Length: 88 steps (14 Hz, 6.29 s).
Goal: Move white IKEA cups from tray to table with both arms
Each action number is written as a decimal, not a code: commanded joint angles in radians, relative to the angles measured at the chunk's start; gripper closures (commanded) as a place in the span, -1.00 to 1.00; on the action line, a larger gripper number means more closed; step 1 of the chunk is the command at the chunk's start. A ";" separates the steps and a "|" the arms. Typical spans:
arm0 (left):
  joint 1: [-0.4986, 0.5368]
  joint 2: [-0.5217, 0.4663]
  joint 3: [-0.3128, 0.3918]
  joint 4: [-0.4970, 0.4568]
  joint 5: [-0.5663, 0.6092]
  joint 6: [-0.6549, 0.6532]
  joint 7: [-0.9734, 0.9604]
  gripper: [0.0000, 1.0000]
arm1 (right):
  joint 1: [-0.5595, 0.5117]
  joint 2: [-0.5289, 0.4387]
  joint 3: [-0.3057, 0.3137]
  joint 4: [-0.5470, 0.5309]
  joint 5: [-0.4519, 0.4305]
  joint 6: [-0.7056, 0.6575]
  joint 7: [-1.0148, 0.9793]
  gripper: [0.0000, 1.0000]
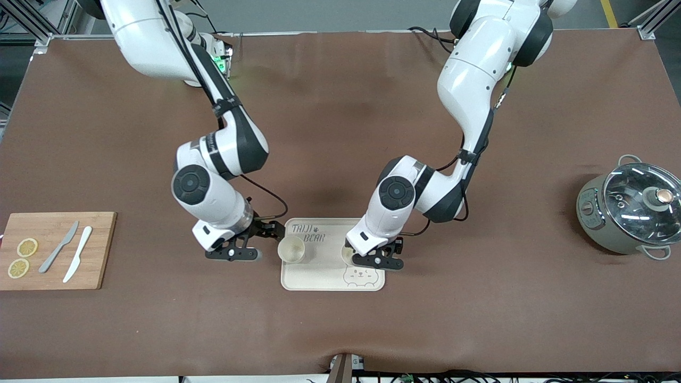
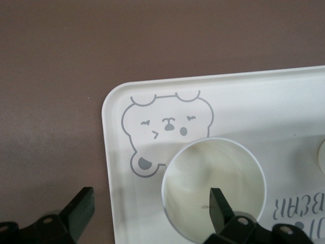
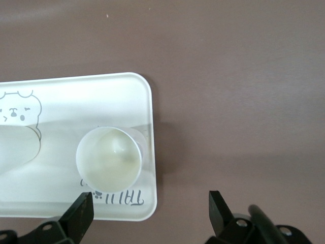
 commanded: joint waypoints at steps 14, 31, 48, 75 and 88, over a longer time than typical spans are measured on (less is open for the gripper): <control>-0.028 0.016 0.016 0.011 -0.034 0.005 -0.166 1.00 | 0.039 0.141 -0.011 0.064 0.022 0.127 0.010 -0.27; 0.363 -0.692 0.012 -0.579 -0.033 -0.324 0.450 1.00 | -0.013 0.038 -0.042 0.107 0.006 -0.037 -0.002 1.00; 0.449 -0.846 0.006 -1.209 -0.092 0.180 0.558 1.00 | -0.367 -0.079 -0.089 -0.016 -0.029 -0.076 -0.632 1.00; 0.468 -0.828 0.019 -0.824 -0.080 -0.389 0.527 -1.00 | -0.426 -0.063 -0.088 -0.011 0.017 -0.162 -0.665 -1.00; 0.411 -0.748 0.009 -0.373 -0.037 -0.582 0.388 -1.00 | -0.456 -0.422 -0.094 -0.016 0.002 -0.520 -0.422 -1.00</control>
